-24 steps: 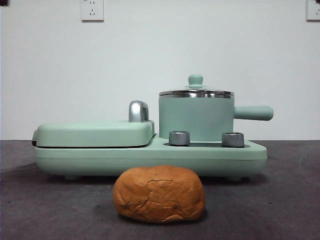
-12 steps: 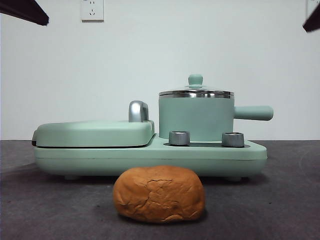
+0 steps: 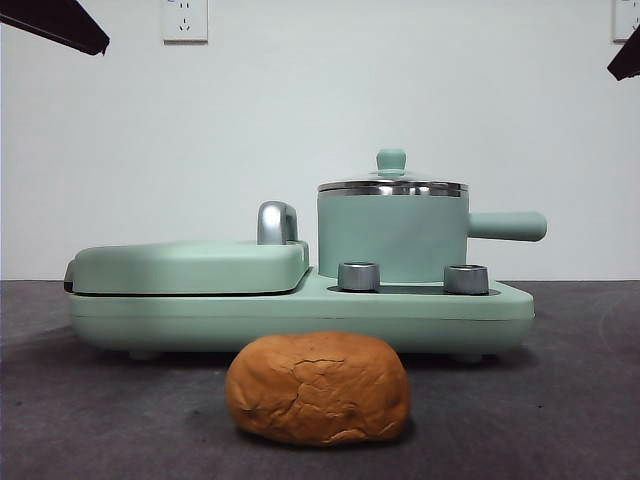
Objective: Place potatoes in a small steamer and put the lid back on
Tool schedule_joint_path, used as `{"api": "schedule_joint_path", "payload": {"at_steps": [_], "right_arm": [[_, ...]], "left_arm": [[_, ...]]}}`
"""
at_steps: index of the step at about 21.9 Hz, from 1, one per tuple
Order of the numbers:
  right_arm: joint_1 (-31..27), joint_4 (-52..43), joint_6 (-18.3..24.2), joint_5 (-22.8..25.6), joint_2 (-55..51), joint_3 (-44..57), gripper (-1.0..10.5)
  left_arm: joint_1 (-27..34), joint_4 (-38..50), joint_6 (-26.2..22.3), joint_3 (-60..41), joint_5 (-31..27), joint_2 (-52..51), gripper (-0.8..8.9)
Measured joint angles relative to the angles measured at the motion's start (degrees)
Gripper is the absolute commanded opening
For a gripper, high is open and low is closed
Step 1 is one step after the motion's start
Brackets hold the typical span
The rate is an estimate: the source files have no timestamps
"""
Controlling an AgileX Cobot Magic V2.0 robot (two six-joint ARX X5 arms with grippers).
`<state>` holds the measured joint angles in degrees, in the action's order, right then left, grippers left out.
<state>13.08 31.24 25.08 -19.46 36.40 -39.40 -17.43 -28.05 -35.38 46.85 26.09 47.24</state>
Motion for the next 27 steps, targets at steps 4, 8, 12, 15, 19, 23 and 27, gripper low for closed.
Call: {"api": "schedule_joint_path", "payload": {"at_steps": [4,8,12,15,19,23,27], "right_arm": [[0.0,0.02,0.09,0.0,0.0,0.0,2.2],[0.0,0.0,-0.42,0.02,0.0,0.0,2.2],[0.0,0.0,-3.52,0.02,0.0,0.0,2.2],[0.0,-0.11,-5.97,0.02,0.0,0.0,2.2],[0.0,-0.39,-8.33,0.0,0.0,0.0,2.2],[0.0,-0.7,-9.07,0.0,0.0,0.0,2.2],[0.0,-0.76,-9.2,0.0,0.0,0.0,2.2]], "left_arm": [[0.0,0.0,0.9,0.02,-0.04,0.0,3.11],[-0.07,0.46,2.23,0.02,-0.04,0.02,3.07],[-0.79,5.01,7.74,0.02,-0.07,1.16,3.07],[-1.88,10.82,14.75,0.02,-0.09,3.48,3.07],[-4.17,20.31,22.86,0.02,-0.24,8.35,3.07],[-6.73,29.0,26.64,0.2,-0.44,14.14,3.07],[-9.09,34.64,28.61,2.4,-1.92,20.61,3.07]]}}
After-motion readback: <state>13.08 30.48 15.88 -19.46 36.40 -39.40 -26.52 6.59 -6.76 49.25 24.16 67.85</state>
